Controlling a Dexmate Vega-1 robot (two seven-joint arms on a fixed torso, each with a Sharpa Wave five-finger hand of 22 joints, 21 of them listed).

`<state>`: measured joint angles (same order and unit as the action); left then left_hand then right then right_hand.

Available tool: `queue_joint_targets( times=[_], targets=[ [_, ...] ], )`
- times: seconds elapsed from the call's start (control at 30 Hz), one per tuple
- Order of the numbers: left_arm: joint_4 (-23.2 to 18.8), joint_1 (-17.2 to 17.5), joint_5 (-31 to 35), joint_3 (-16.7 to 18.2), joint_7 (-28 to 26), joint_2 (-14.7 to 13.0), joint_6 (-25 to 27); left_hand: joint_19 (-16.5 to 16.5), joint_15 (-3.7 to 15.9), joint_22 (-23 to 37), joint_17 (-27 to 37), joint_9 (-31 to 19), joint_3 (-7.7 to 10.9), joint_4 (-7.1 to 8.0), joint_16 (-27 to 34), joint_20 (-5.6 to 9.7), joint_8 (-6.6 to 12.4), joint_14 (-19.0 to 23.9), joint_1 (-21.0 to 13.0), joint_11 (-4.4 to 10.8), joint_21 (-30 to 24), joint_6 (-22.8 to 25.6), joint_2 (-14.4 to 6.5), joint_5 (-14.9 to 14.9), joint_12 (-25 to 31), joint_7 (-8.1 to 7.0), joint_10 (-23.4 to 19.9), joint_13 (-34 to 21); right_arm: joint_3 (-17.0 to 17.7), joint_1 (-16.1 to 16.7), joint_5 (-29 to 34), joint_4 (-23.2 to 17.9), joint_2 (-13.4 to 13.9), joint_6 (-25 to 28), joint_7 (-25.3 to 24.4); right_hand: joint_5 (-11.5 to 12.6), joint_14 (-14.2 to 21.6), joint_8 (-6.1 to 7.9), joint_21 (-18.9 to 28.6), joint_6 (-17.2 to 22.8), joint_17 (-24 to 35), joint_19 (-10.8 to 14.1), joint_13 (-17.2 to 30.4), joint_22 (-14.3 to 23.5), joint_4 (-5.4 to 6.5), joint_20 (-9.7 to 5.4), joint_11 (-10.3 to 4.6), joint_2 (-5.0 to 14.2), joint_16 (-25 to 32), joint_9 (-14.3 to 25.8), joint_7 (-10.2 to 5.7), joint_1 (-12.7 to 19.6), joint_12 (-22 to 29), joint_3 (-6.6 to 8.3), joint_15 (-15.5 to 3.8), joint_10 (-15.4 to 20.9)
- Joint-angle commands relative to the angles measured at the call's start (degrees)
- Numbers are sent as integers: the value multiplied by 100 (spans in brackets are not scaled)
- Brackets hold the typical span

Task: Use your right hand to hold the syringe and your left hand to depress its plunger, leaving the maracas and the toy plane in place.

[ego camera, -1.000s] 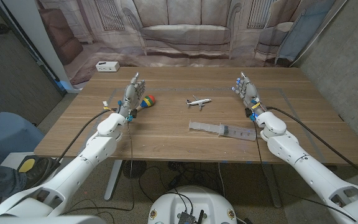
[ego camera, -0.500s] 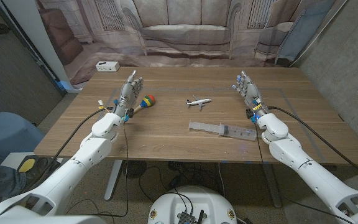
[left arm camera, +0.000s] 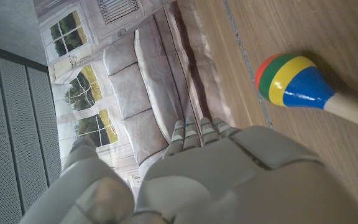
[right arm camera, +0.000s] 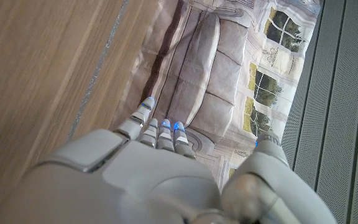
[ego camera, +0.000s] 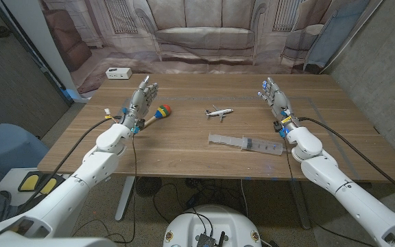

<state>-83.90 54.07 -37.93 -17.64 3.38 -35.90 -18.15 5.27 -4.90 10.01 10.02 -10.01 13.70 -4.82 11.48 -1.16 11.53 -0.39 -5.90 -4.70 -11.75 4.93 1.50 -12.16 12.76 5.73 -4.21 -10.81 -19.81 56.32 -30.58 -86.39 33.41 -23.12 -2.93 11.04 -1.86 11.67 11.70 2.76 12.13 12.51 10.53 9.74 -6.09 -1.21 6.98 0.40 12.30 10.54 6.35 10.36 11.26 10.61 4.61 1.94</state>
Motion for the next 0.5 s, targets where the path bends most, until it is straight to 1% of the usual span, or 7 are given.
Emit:
queue_joint_targets(
  times=[0.03, 0.1, 0.2, 0.23, 0.3, 0.37, 0.5],
  targets=[
    [-268, 218, 48, 95, -157, -95, -45, -36, -17, 26, 21, -10, 26, -38, 29, 22, 21, 77, -75, -21, -19, 59, -3, -2, 60, -1, -87, -13, 127, 322, 36, -431, 248, -64, 26, 30, 31, 1, -8, 17, 7, -3, 24, 16, -20, 19, 19, -51, 18, 20, -7, 22, 44, 8, 46, 50],
    [-309, 277, -34, 147, -265, -13, -68, -114, 5, 26, 21, -11, 25, -44, 49, -2, 32, 180, -90, -11, -40, 134, -12, 4, 79, 3, -164, -13, 159, 401, 13, -506, 269, -69, 5, 30, 30, 2, -10, 23, 7, -5, 24, 16, -21, 21, 23, -52, 17, 20, -9, 22, 46, 8, 50, 58],
    [-258, 294, -251, 179, -117, 75, -112, -287, -8, 25, 20, -12, 25, -60, 72, -19, 51, 356, -125, -7, -81, 283, -33, 19, 123, -10, -343, -15, 197, 493, -24, -528, 249, -178, 17, 29, 38, 6, -14, 43, 7, -7, 25, 16, -22, 35, 13, -55, 16, 20, -21, 21, 53, 4, 37, 84],
    [-268, 302, -259, 180, -129, 83, -105, -301, -3, 25, 20, -12, 26, -63, 76, -22, 51, 378, -130, -6, -83, 295, -36, 20, 127, -5, -363, -15, 212, 522, 18, -536, 259, -213, -9, 29, 166, 6, 0, 59, 11, 40, 25, 16, -16, 46, -2, -42, 65, 19, -26, 10, 56, 3, -33, 104],
    [-331, 330, -158, 169, -267, 73, -77, -342, 11, 24, 19, -13, 27, -69, 77, -22, 51, 422, -144, -7, -89, 329, -43, 24, 143, -13, -429, -15, 255, 600, 209, -578, 262, -298, -182, 27, 615, -2, 108, 112, 17, 425, 25, 18, -26, 18, -54, -28, 206, 18, -51, 12, 60, -5, -66, 207],
    [-426, 363, -19, 158, -409, 31, -47, -406, 22, 24, 19, -13, 29, -76, 80, -43, 52, 469, -158, 8, -104, 364, -49, 28, 145, -6, -457, -16, 306, 679, 452, -671, 352, -327, -324, 28, 870, 0, 167, 161, 13, 683, 25, 19, -46, -6, -55, -21, 272, 19, -58, 38, 38, -1, -126, 209],
    [-577, 413, 152, 143, -513, -94, 38, -462, 41, 24, 18, -14, 31, -86, 85, -68, 60, 543, -178, 10, -109, 434, -58, 33, 161, -20, -535, -17, 354, 748, 480, -681, 415, -502, -220, 24, 837, 35, 118, 295, 9, 652, 28, 22, -67, 19, -40, -22, 225, 20, -158, 64, 121, 1, -85, 489]
  ],
)
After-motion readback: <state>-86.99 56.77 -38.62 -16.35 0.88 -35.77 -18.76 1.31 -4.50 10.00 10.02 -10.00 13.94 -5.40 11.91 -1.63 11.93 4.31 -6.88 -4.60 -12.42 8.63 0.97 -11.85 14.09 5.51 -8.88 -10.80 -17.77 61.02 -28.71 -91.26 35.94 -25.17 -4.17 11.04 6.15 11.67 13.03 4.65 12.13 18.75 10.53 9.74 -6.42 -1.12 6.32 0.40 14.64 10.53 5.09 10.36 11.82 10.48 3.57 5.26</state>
